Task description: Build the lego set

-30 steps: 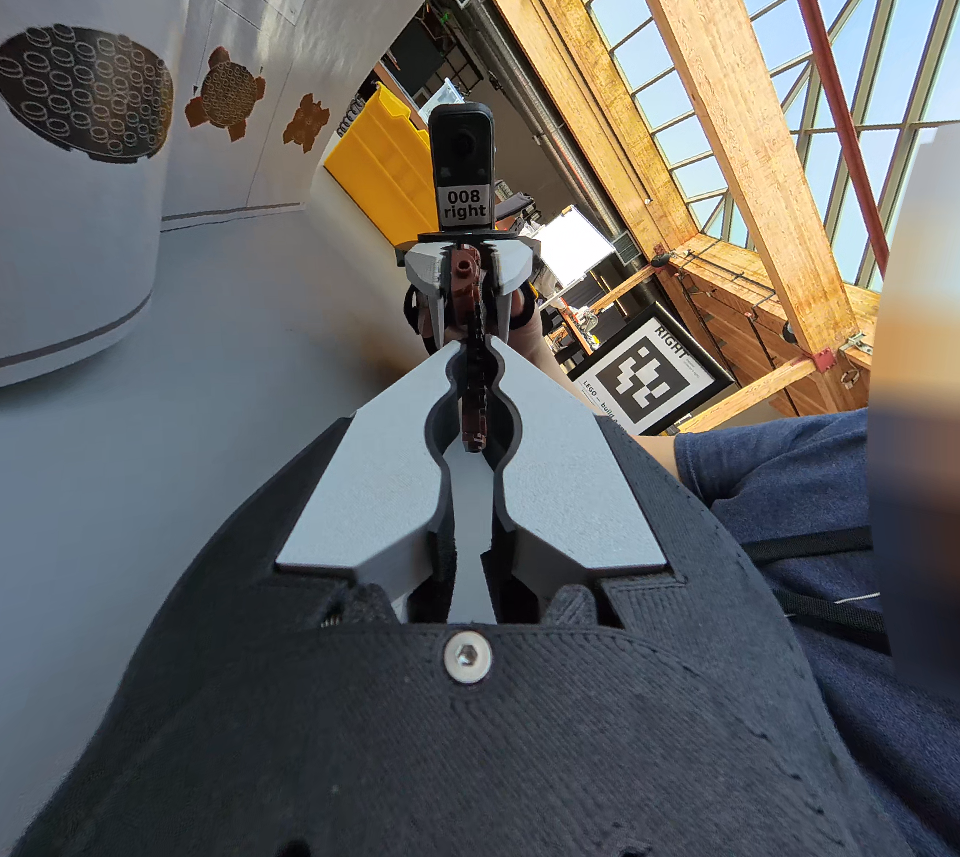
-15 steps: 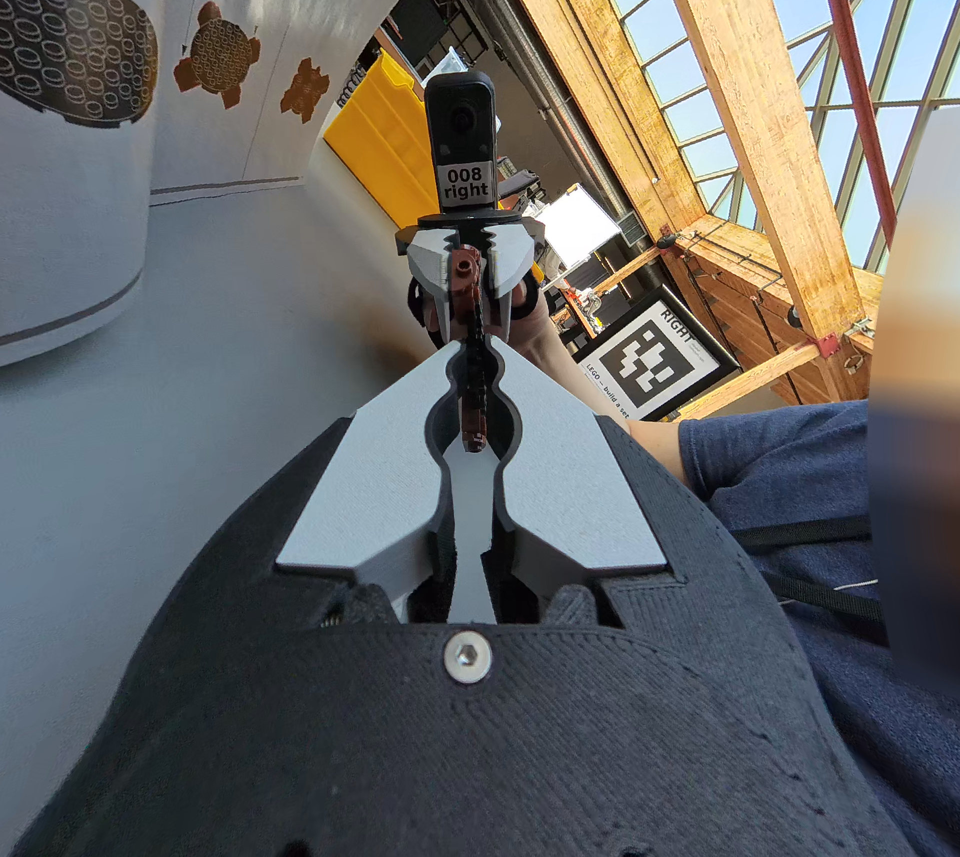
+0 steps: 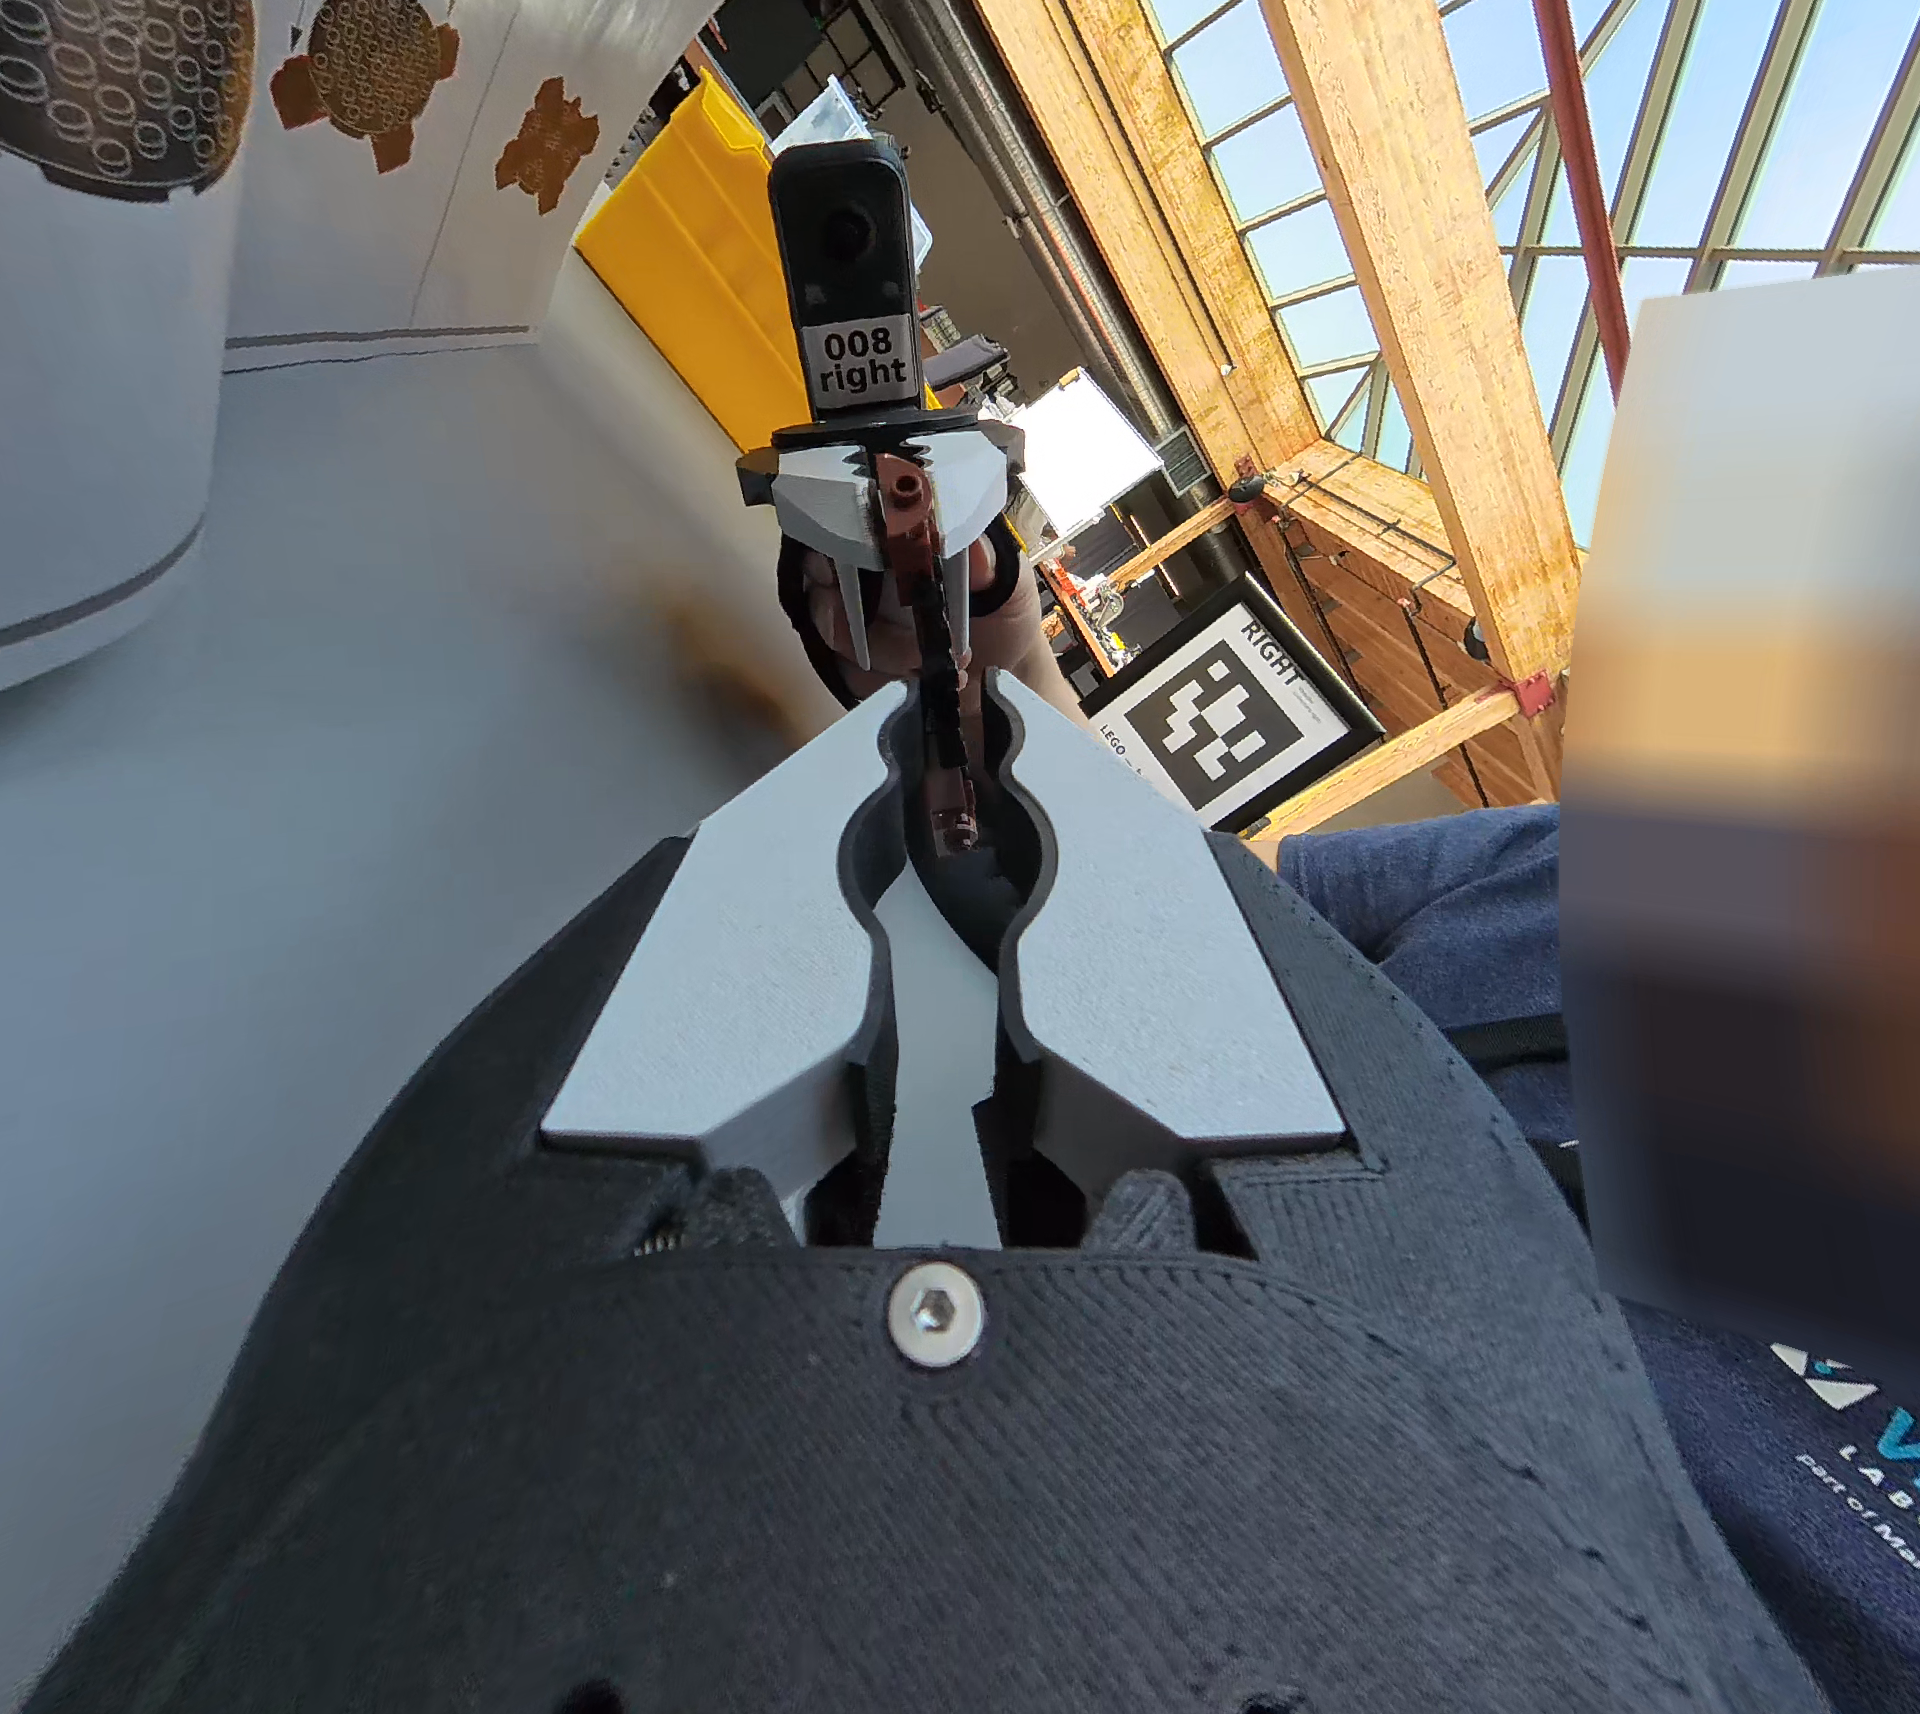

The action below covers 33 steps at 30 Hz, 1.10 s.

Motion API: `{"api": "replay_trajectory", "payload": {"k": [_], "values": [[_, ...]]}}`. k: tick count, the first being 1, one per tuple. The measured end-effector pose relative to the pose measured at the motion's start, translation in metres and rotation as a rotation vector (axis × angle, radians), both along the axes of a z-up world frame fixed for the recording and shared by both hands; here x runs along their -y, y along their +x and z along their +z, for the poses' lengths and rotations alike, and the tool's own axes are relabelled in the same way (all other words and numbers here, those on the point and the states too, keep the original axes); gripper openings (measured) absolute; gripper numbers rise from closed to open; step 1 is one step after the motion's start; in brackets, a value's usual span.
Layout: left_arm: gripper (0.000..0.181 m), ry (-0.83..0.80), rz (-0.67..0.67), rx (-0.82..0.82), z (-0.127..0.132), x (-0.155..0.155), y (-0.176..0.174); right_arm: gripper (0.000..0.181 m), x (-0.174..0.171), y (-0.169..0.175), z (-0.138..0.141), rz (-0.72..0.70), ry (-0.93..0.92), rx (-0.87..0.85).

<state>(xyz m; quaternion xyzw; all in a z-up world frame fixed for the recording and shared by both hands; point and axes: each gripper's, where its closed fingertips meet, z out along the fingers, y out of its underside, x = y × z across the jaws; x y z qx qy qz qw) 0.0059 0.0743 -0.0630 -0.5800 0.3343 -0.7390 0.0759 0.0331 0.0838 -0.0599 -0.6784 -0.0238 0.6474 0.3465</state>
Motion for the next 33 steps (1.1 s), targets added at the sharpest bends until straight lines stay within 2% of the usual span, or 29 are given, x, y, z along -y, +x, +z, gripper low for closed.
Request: {"api": "replay_trajectory", "payload": {"k": [4,33], "values": [[0.003,0.032,0.018,-0.018,-0.003,-0.001,0.0,0.006,0.0,-0.001,-0.001,0.004,-0.01,-0.009],[0.002,0.039,0.077,-0.012,-0.002,-0.013,-0.001,0.007,0.002,-0.005,-0.008,0.026,-0.033,0.007]]}}
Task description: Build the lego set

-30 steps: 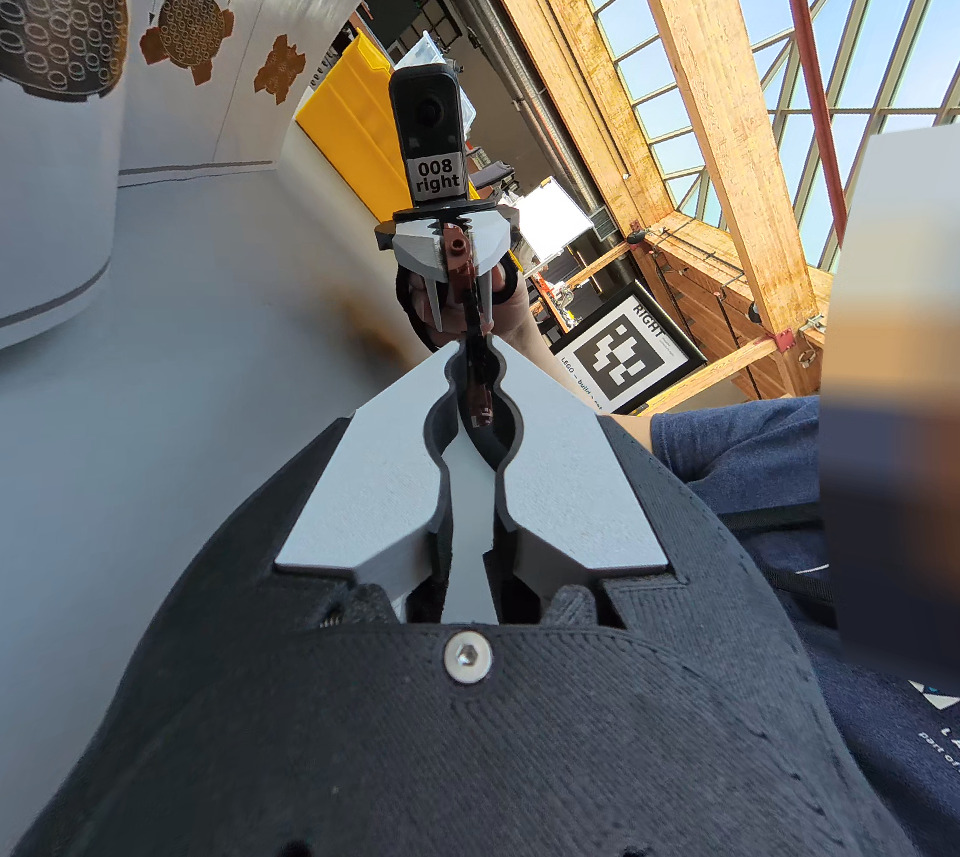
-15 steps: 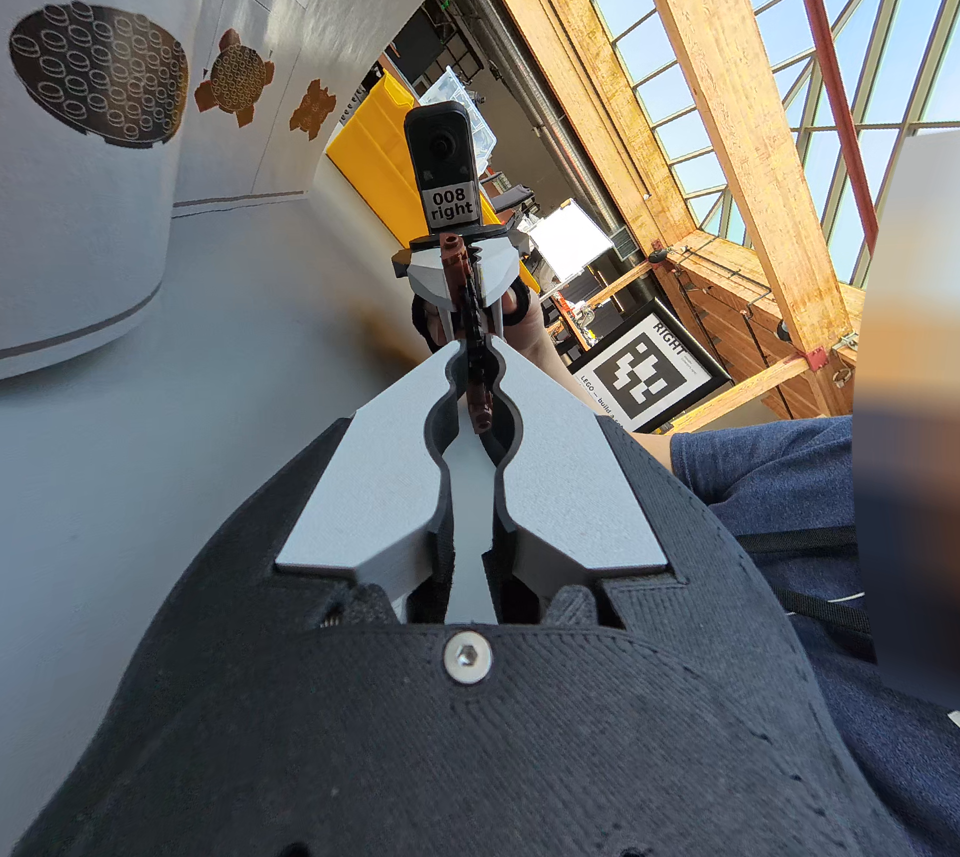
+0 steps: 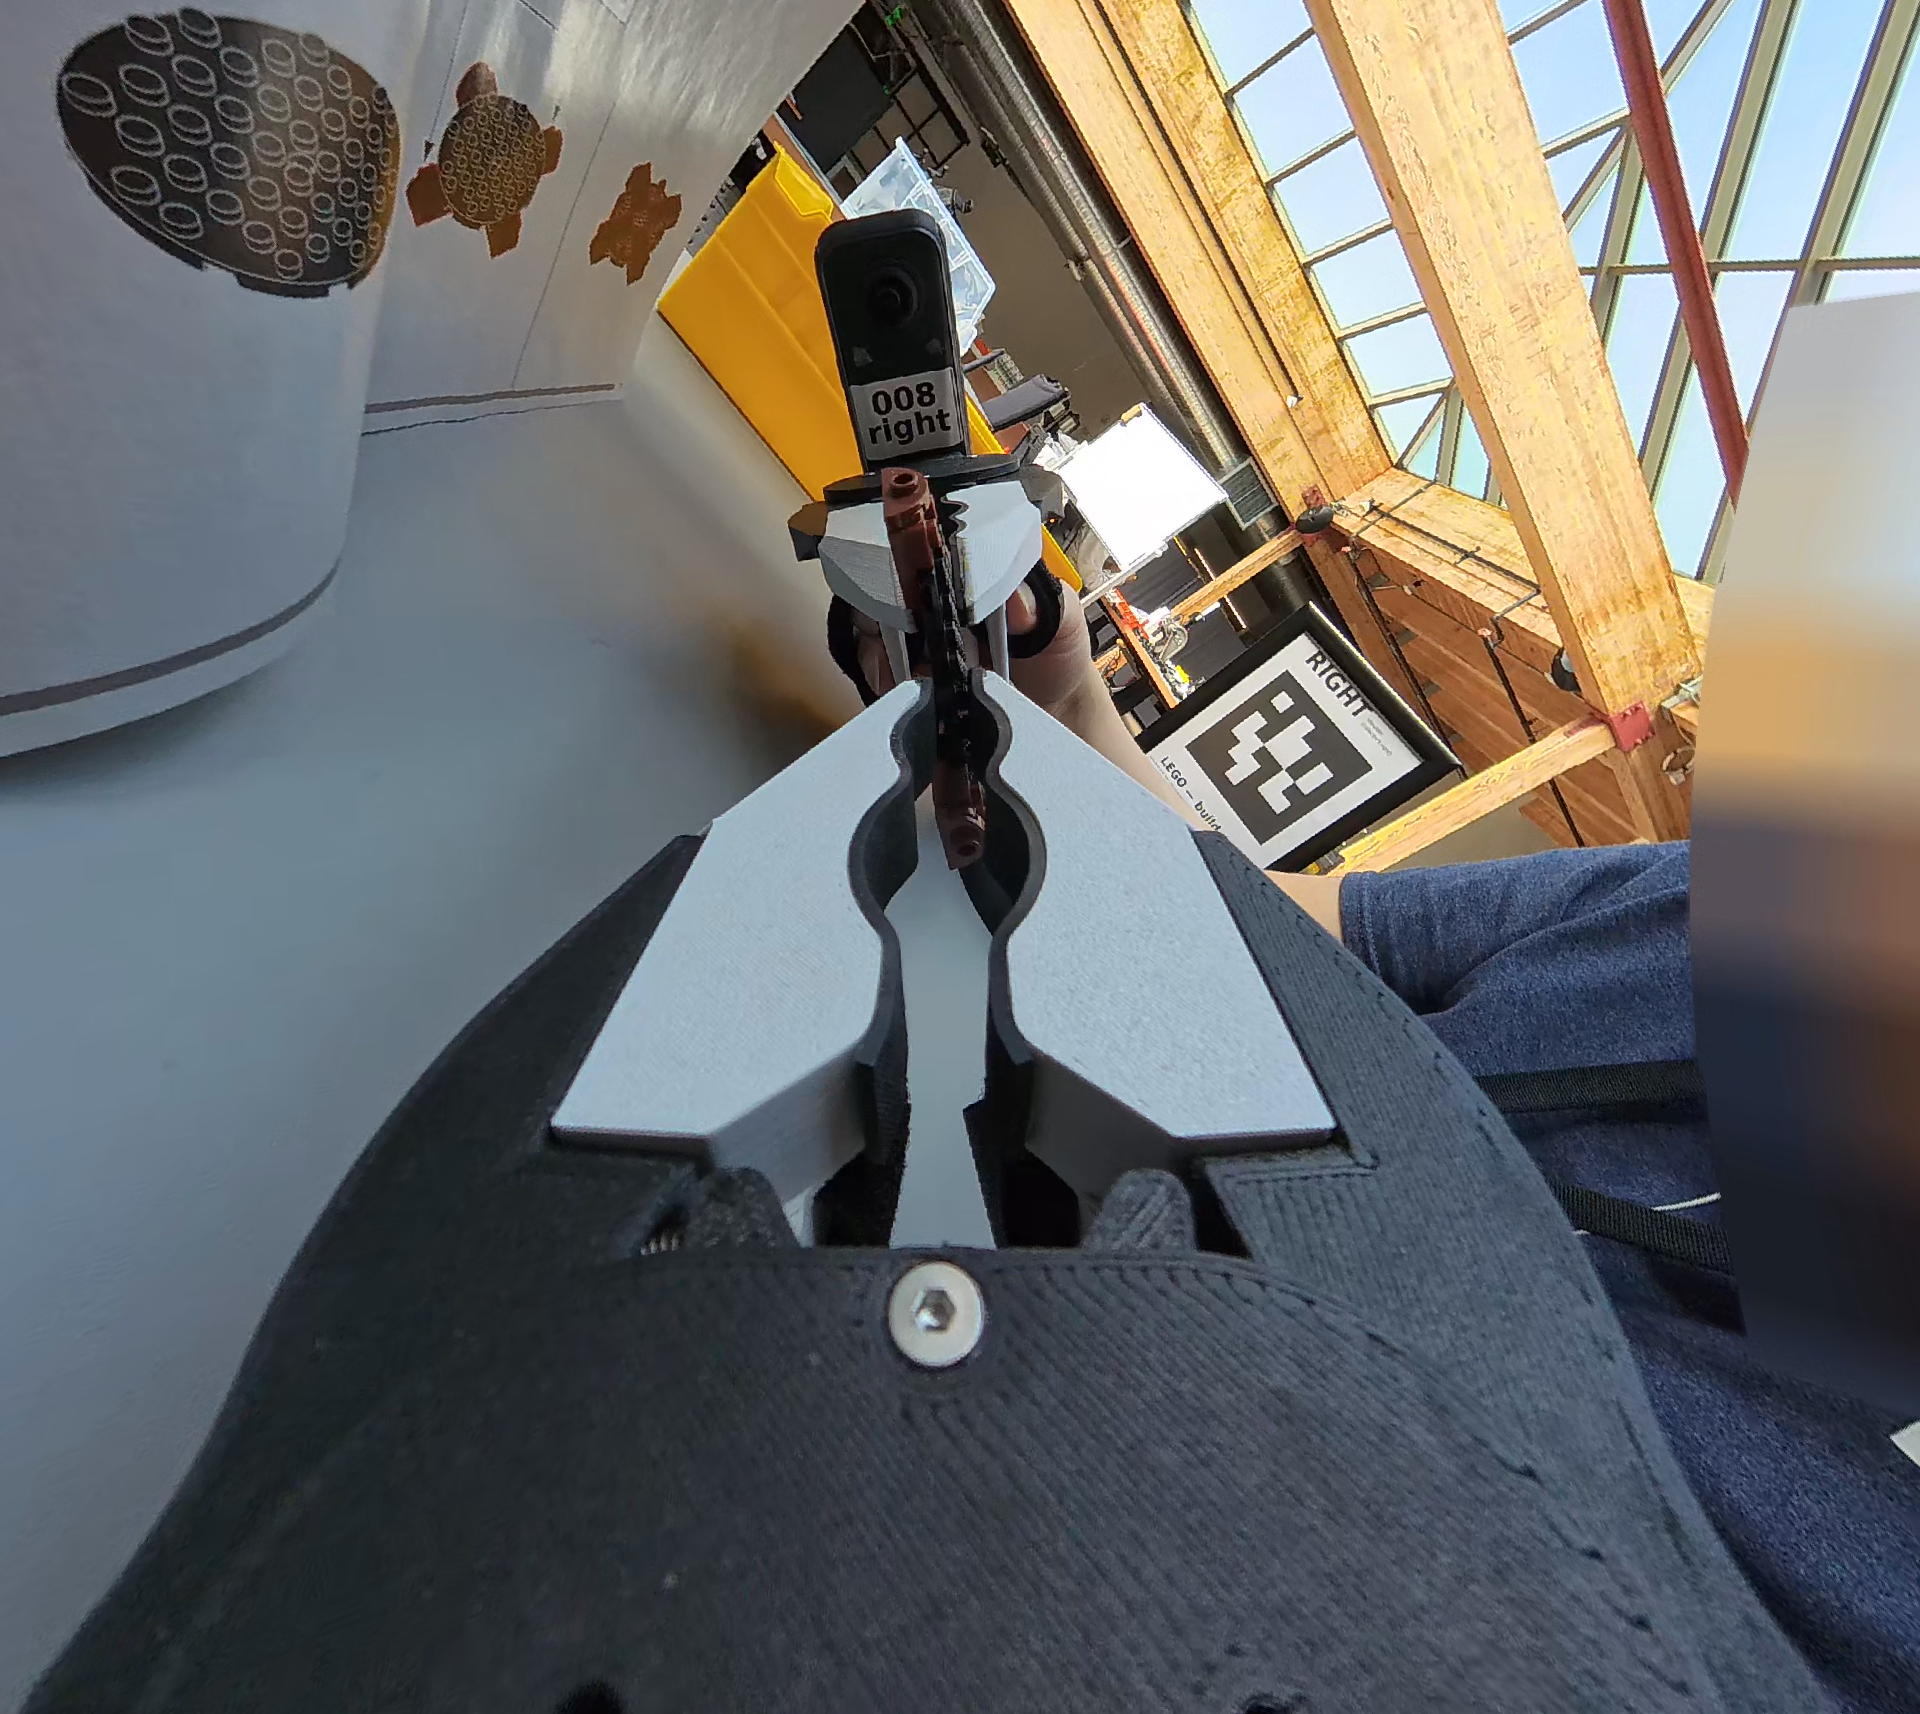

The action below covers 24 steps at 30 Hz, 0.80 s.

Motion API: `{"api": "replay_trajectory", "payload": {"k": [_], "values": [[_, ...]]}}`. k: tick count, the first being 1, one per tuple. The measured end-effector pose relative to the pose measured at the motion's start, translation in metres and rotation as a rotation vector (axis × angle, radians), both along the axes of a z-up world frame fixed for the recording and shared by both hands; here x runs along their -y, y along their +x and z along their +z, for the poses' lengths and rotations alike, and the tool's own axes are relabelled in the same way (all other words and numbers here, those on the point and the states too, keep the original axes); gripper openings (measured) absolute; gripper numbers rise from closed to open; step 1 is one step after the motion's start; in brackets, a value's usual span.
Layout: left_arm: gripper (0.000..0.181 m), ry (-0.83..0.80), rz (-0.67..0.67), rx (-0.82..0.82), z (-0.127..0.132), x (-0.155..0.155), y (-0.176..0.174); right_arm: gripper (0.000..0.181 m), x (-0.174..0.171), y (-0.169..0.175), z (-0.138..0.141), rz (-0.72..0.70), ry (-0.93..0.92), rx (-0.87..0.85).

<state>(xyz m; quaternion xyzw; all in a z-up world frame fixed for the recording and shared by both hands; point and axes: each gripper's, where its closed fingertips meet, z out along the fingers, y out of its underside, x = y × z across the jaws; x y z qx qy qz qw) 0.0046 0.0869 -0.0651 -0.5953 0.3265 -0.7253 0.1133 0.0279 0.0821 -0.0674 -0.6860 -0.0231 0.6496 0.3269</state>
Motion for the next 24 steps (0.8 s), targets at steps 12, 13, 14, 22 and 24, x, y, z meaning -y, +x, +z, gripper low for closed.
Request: {"api": "replay_trajectory", "payload": {"k": [12,13,14,22,24], "values": [[0.002,-0.001,0.002,-0.002,-0.0002,-0.0009,-0.0004,0.007,0.0003,-0.0009,-0.0008,0.002,-0.002,0.006],[0.002,-0.002,0.002,-0.002,-0.0001,-0.0009,-0.0005,0.007,0.0003,-0.0009,-0.0007,0.002,-0.002,0.005],[0.002,-0.003,0.002,-0.002,-0.0001,-0.0009,-0.0005,0.007,0.0003,-0.001,-0.0008,0.003,-0.003,0.005],[0.002,-0.007,0.001,0.0,0.0001,-0.0013,-0.0007,0.007,0.0004,-0.0014,-0.0011,0.004,-0.008,0.003],[0.002,-0.008,0.001,0.0,0.0,-0.0014,-0.0007,0.007,0.0003,-0.0015,-0.0013,0.004,-0.009,0.004]]}}
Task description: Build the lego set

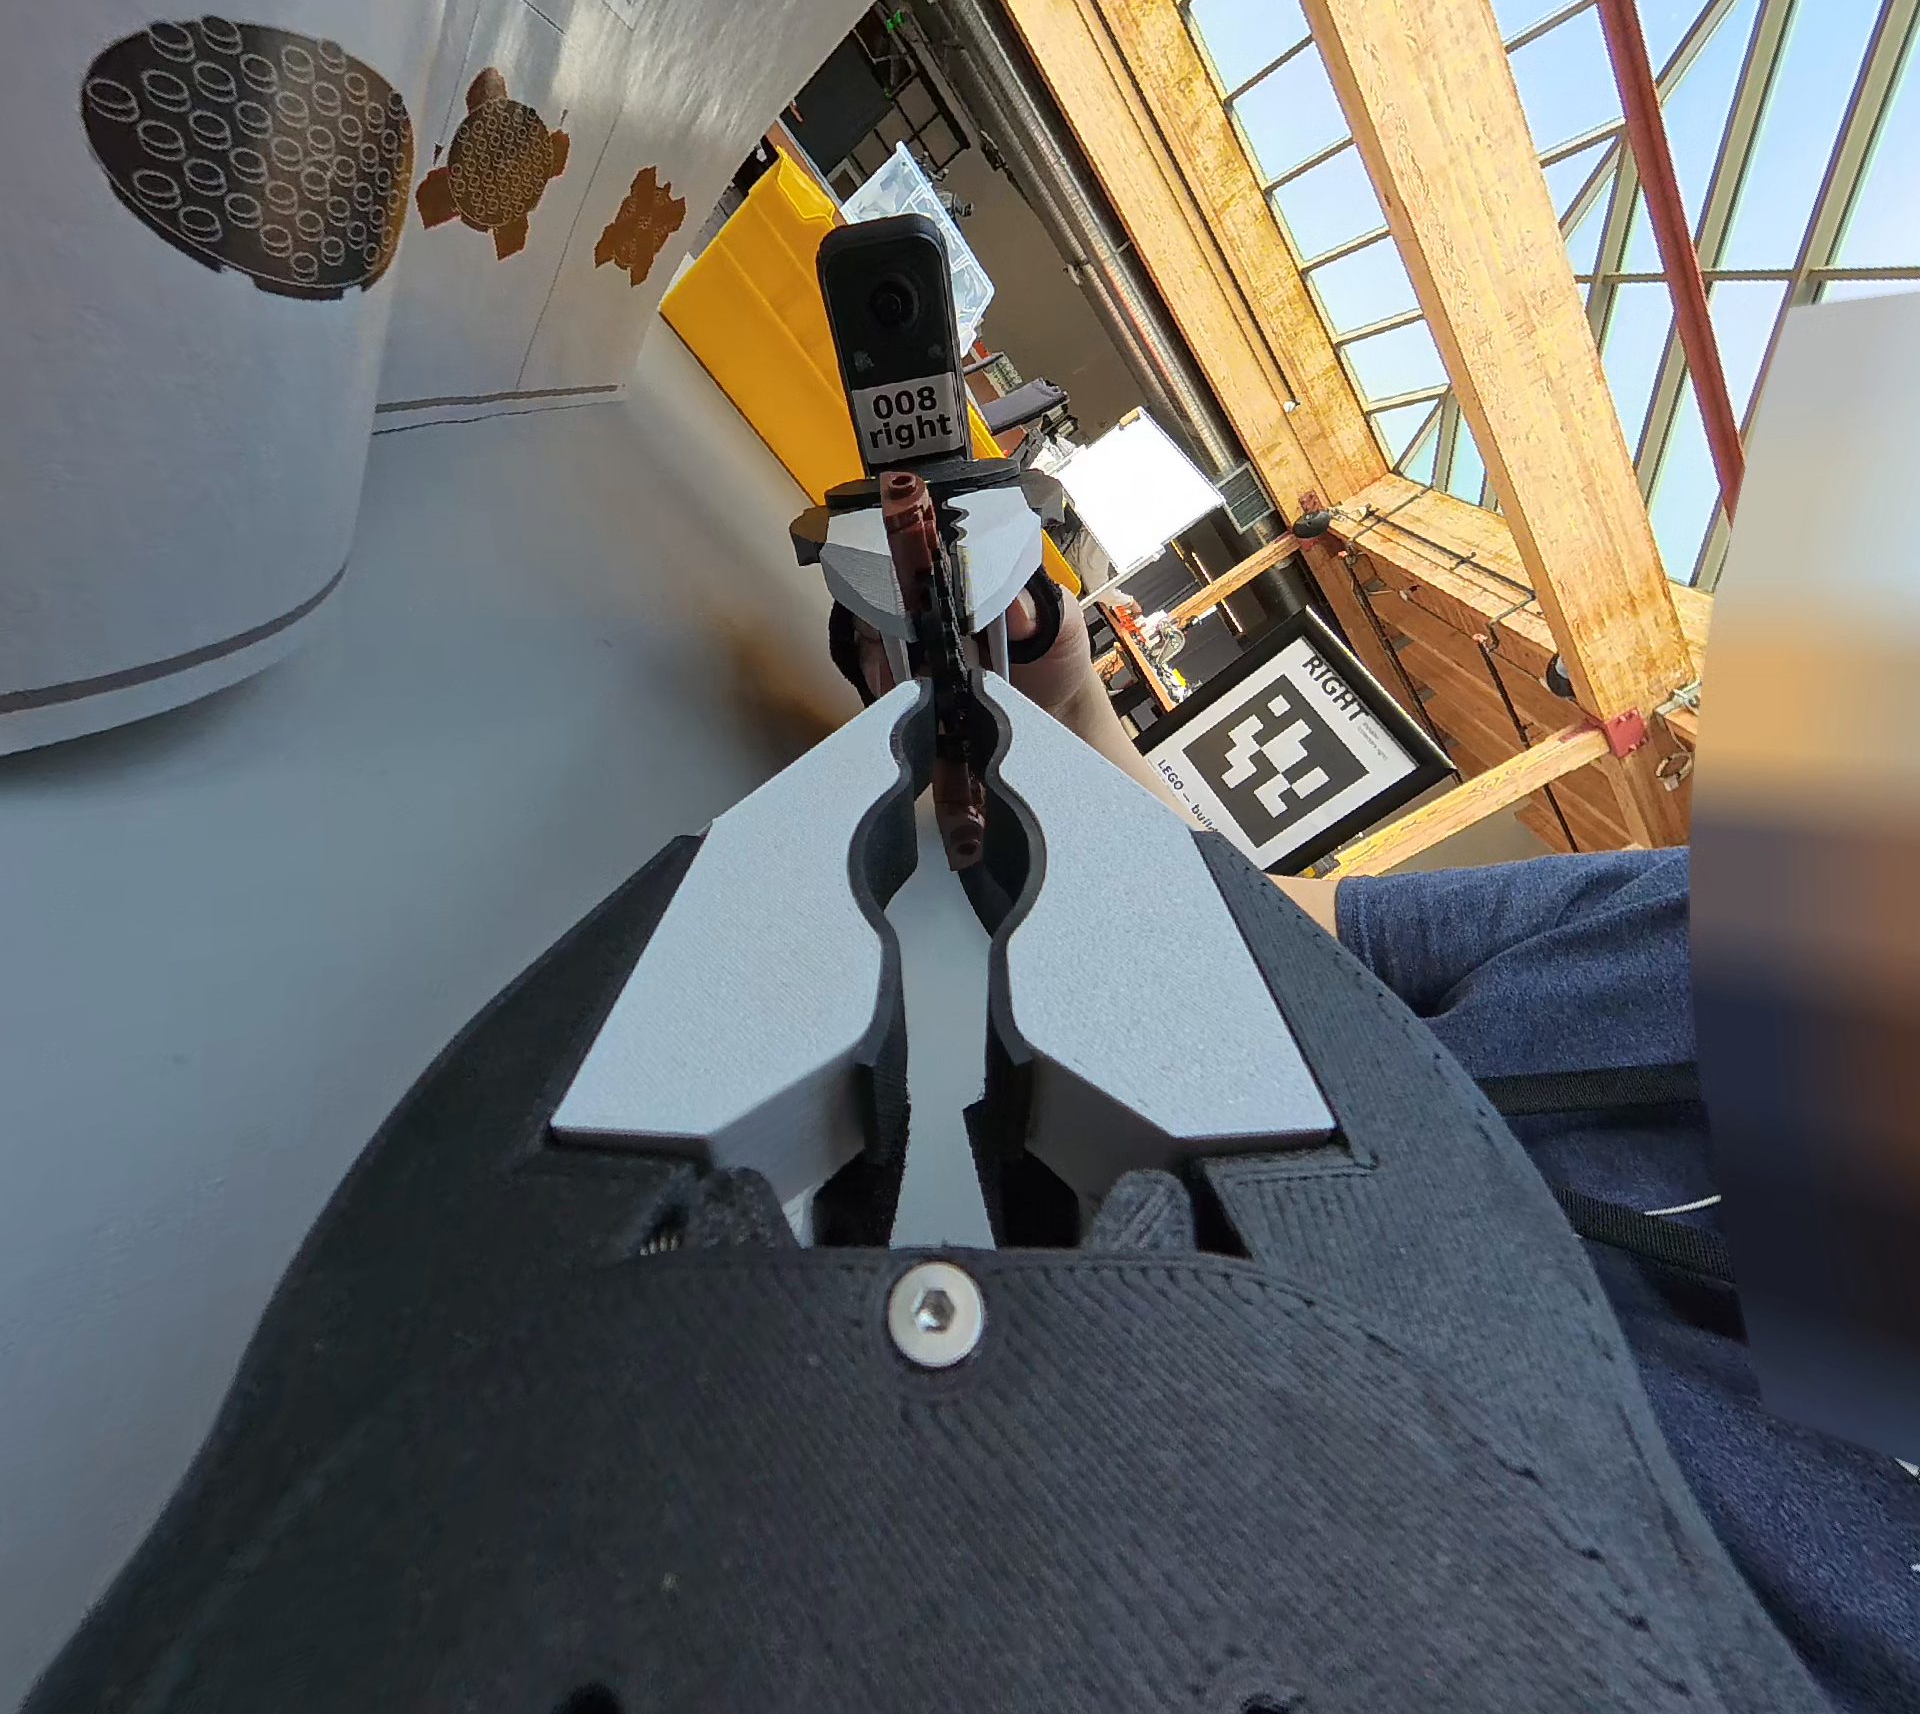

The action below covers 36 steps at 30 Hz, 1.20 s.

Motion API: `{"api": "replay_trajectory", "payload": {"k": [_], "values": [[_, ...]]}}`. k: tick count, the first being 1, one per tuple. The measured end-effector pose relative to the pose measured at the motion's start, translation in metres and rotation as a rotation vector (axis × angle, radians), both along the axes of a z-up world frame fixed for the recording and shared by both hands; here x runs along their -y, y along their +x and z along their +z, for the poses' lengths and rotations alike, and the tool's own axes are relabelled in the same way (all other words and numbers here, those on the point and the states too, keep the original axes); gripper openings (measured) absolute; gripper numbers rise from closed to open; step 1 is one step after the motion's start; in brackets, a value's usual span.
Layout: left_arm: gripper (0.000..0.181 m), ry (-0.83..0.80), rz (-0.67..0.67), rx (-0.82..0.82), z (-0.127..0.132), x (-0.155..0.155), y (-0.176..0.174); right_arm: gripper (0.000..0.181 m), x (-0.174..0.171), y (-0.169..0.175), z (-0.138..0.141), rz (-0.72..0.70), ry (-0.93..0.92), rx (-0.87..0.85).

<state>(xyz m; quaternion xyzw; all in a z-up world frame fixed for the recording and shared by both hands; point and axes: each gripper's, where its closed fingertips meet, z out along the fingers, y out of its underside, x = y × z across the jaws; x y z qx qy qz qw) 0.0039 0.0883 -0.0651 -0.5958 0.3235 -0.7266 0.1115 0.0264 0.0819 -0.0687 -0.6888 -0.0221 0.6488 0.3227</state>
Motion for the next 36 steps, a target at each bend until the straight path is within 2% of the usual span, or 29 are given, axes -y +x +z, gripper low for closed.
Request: {"api": "replay_trajectory", "payload": {"k": [8,13,16,18,21,29,32,36], "values": [[0.003,-0.023,-0.007,0.021,0.002,0.0,-0.001,0.007,-0.001,0.002,0.003,-0.011,0.0,-0.018],[0.026,-0.076,-0.018,0.024,0.004,0.0,0.0,0.006,-0.004,0.013,0.012,-0.048,0.005,-0.094],[0.031,-0.078,-0.057,0.008,0.001,0.009,0.003,0.006,-0.006,0.015,0.012,-0.06,0.006,-0.098],[0.028,-0.071,-0.078,0.002,-0.001,0.016,0.005,0.006,-0.006,0.014,0.013,-0.061,0.014,-0.092],[0.006,-0.062,-0.076,0.009,-0.001,0.02,0.007,0.007,-0.005,0.012,0.01,-0.058,0.018,-0.068],[0.005,-0.053,-0.024,0.019,0.001,0.01,0.004,0.009,-0.005,0.007,0.014,-0.066,0.107,0.003],[0.004,-0.062,-0.012,0.026,0.002,0.006,0.002,0.019,-0.01,0.013,0.015,-0.114,0.126,0.017],[0.004,-0.062,-0.003,0.026,0.003,0.003,0.001,0.018,-0.019,0.034,0.02,-0.225,0.137,-0.008]]}}
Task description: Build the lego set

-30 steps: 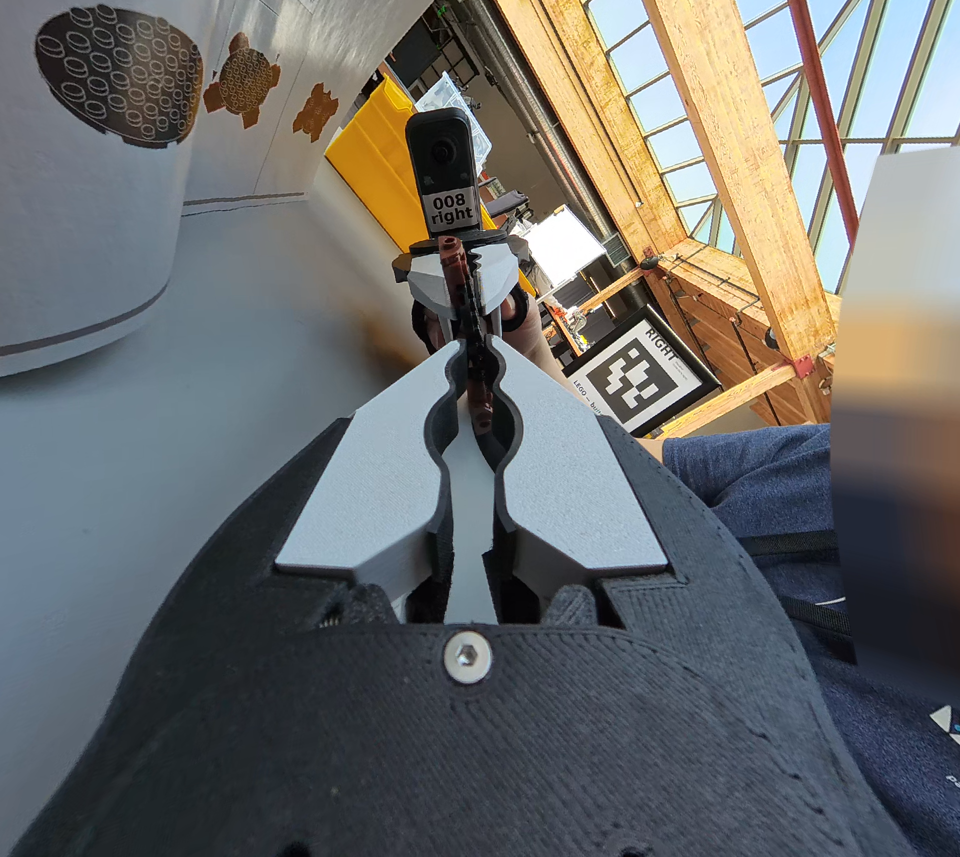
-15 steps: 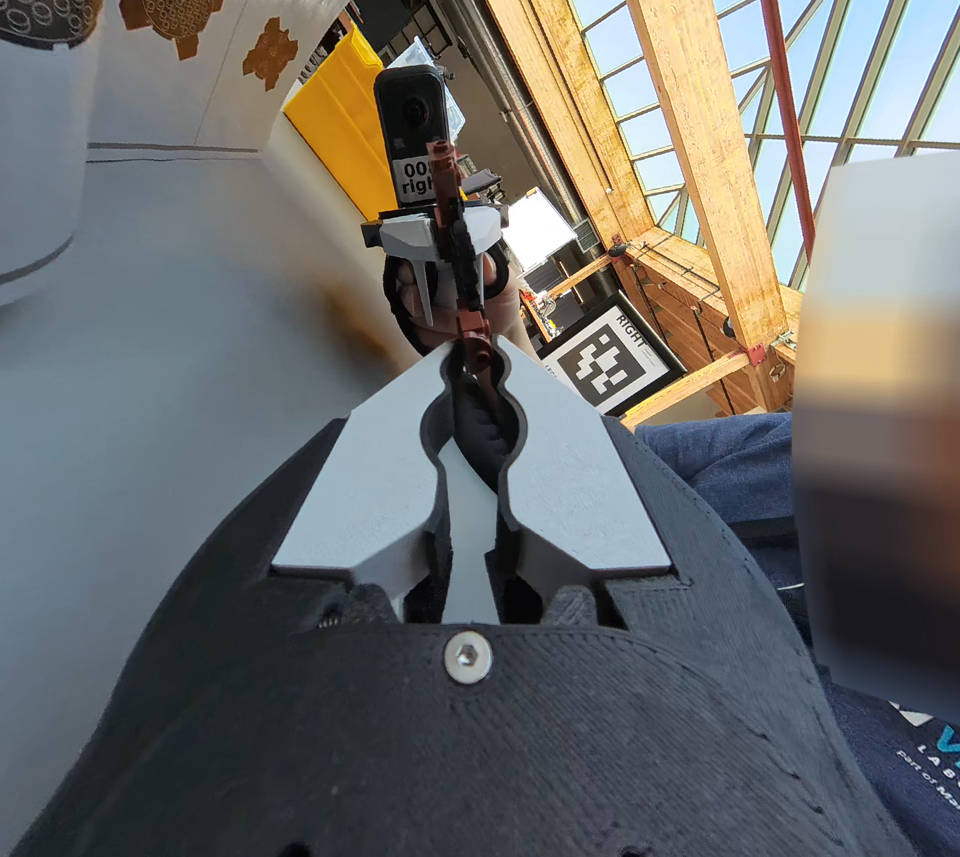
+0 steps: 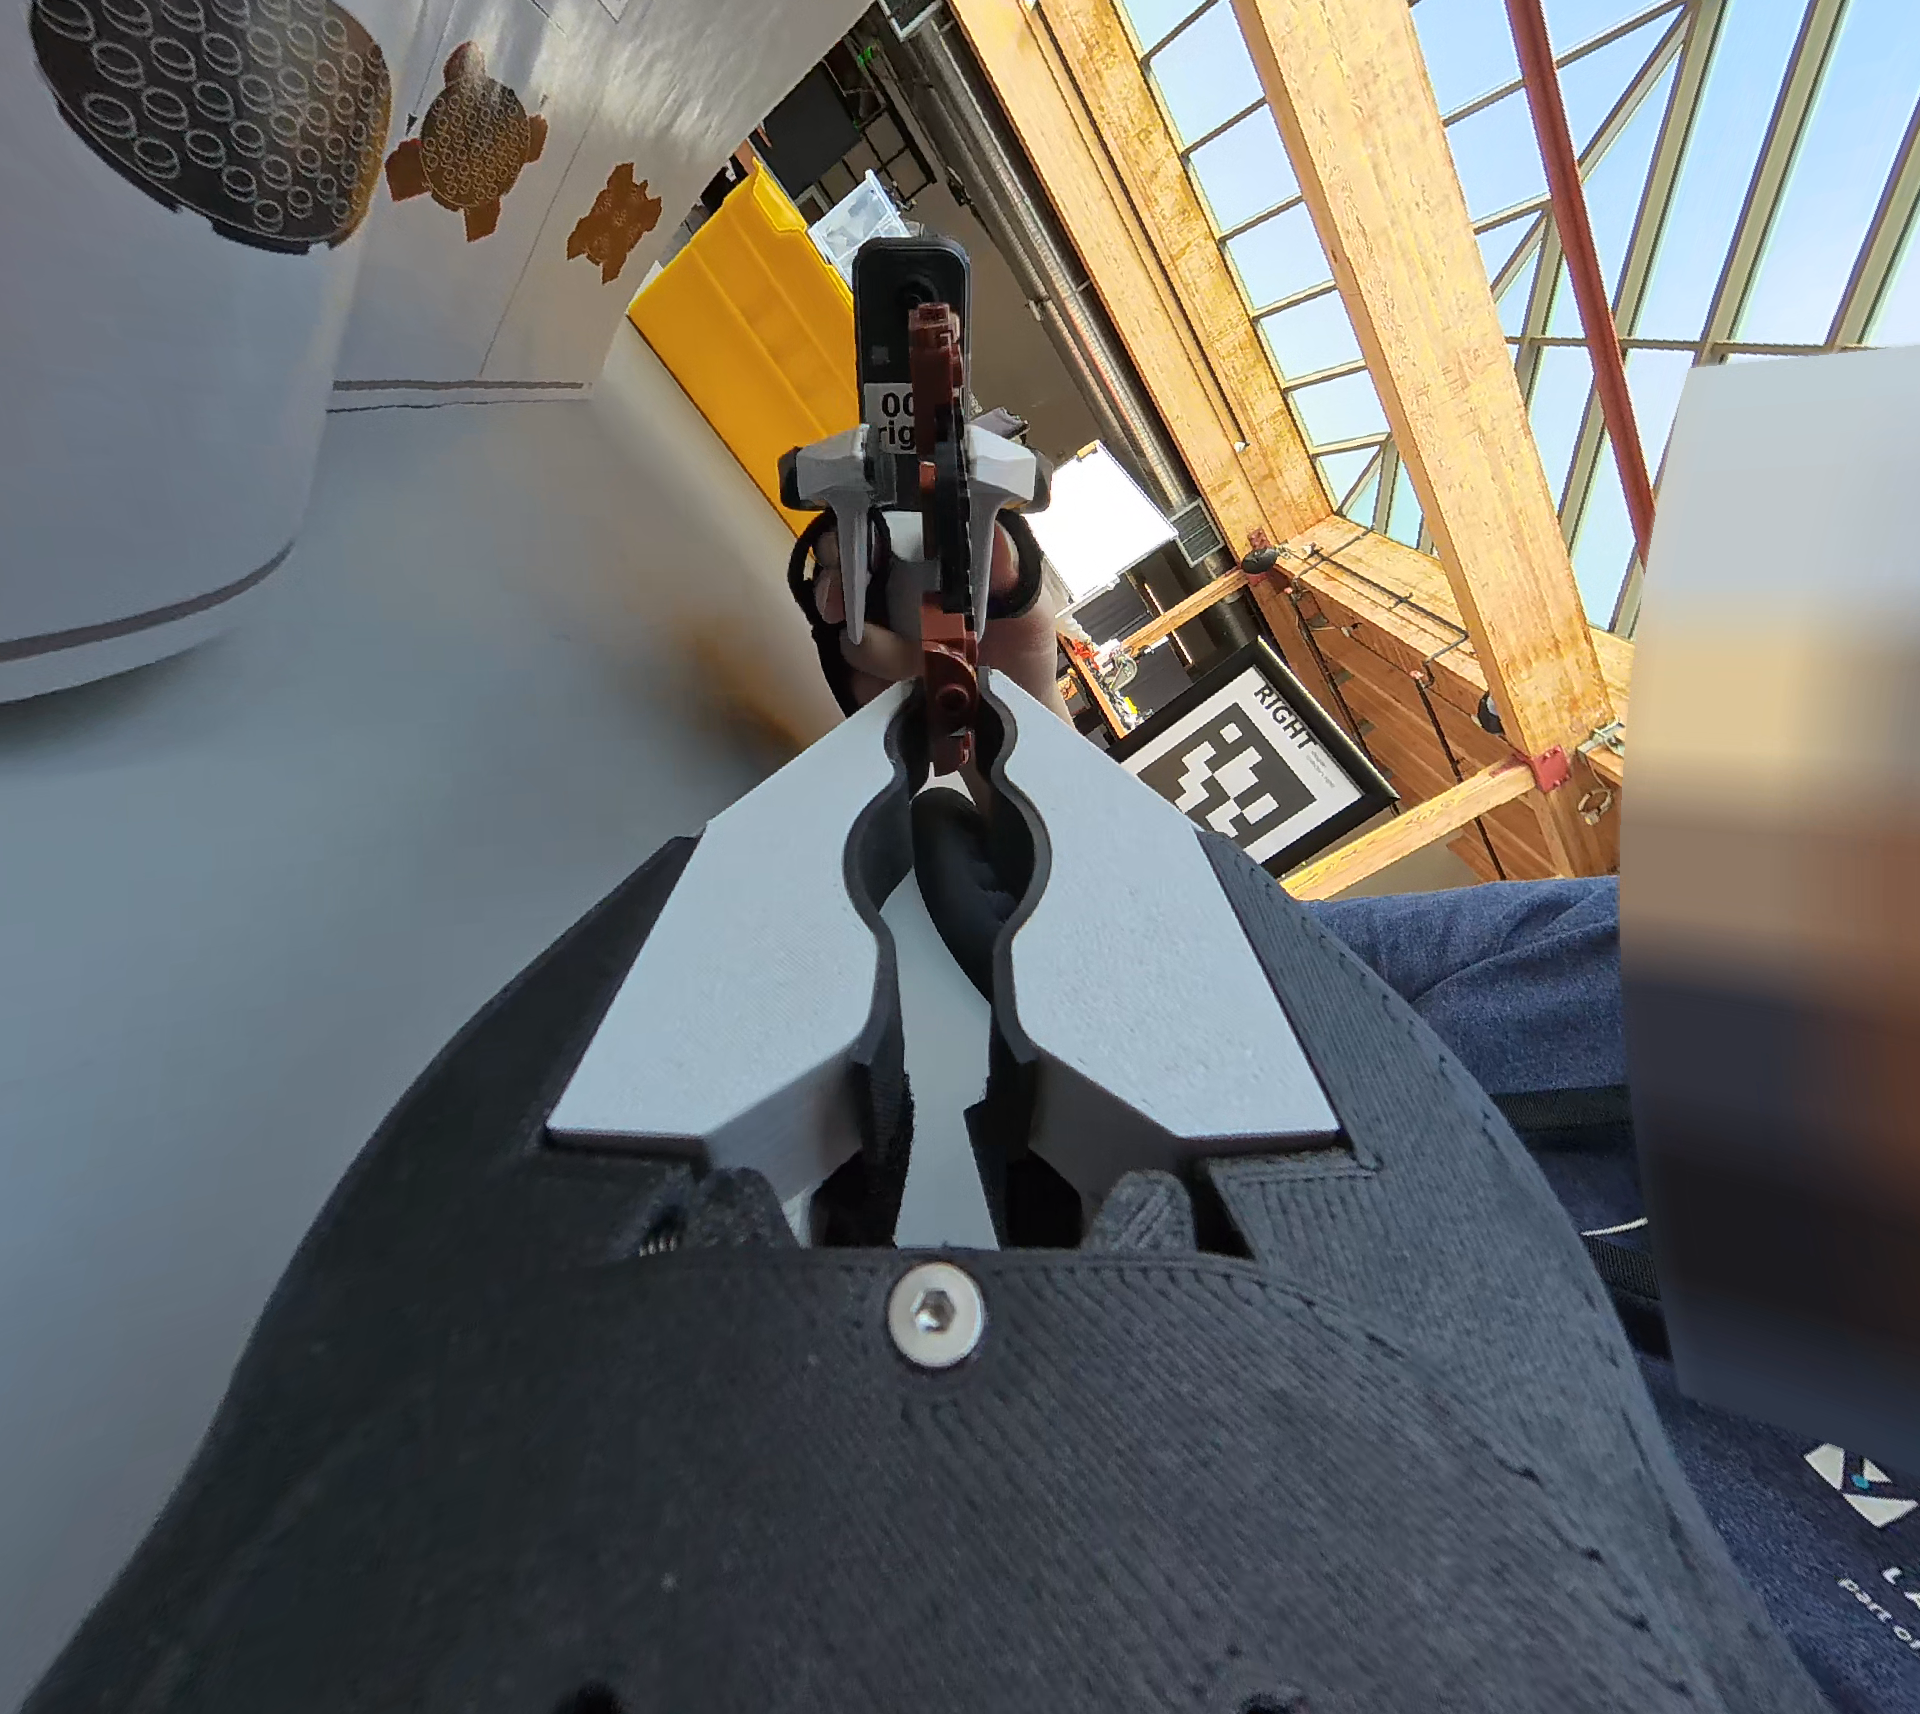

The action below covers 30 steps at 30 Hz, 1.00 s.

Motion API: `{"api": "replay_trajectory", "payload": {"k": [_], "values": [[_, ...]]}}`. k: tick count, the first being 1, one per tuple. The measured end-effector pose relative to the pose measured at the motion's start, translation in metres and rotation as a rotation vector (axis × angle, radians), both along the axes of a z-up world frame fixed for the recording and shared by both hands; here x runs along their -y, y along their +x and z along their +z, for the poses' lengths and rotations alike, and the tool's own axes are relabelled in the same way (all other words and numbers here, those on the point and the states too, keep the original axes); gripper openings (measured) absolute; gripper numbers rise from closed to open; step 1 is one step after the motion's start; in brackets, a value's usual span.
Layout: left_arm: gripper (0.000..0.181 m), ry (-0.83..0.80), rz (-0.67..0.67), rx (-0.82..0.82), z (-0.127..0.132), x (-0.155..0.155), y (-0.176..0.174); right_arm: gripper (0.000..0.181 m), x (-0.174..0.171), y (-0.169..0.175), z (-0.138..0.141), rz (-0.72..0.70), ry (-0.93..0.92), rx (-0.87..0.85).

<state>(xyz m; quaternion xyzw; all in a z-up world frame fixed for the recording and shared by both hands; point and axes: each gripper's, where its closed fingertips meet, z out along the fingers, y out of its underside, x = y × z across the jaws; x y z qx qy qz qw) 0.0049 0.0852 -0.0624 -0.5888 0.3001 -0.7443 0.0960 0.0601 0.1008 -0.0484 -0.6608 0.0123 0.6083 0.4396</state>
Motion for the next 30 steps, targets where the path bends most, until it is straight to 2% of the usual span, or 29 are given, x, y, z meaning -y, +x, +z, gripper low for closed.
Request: {"api": "replay_trajectory", "payload": {"k": [4,8,12,17,19,22,25,26,27,30], "values": [[0.005,0.003,0.0,-0.006,-0.001,0.0,0.0,0.017,-0.005,0.014,0.003,-0.076,0.017,0.002],[0.004,0.001,0.002,-0.007,-0.001,-0.001,0.0,0.017,-0.002,0.005,0.0,-0.03,0.006,0.004],[0.004,0.003,0.01,-0.009,-0.001,-0.002,0.0,0.017,-0.001,-0.003,-0.003,-0.031,0.051,0.132],[0.005,0.005,0.015,-0.007,0.0,-0.003,-0.001,0.02,0.0,-0.006,0.0,-0.016,0.057,0.098],[0.005,0.006,0.015,-0.011,-0.001,-0.003,0.0,0.027,0.001,-0.008,0.001,-0.011,0.056,0.093],[0.005,0.005,0.014,-0.014,-0.002,-0.002,0.0,0.028,0.0,-0.01,-0.002,-0.022,0.059,0.134],[0.005,0.015,0.003,-0.018,-0.003,0.001,0.002,0.033,0.003,-0.023,-0.008,0.032,0.052,0.179],[0.005,0.024,-0.007,-0.019,-0.003,0.004,0.003,0.029,0.005,-0.028,-0.013,0.053,0.036,0.191],[0.005,0.035,-0.018,-0.022,-0.003,0.007,0.004,0.011,0.01,-0.033,-0.013,0.095,0.034,0.189],[0.007,0.063,-0.038,0.005,0.001,0.012,0.004,0.006,0.014,-0.032,-0.003,0.119,0.028,0.118]]}}
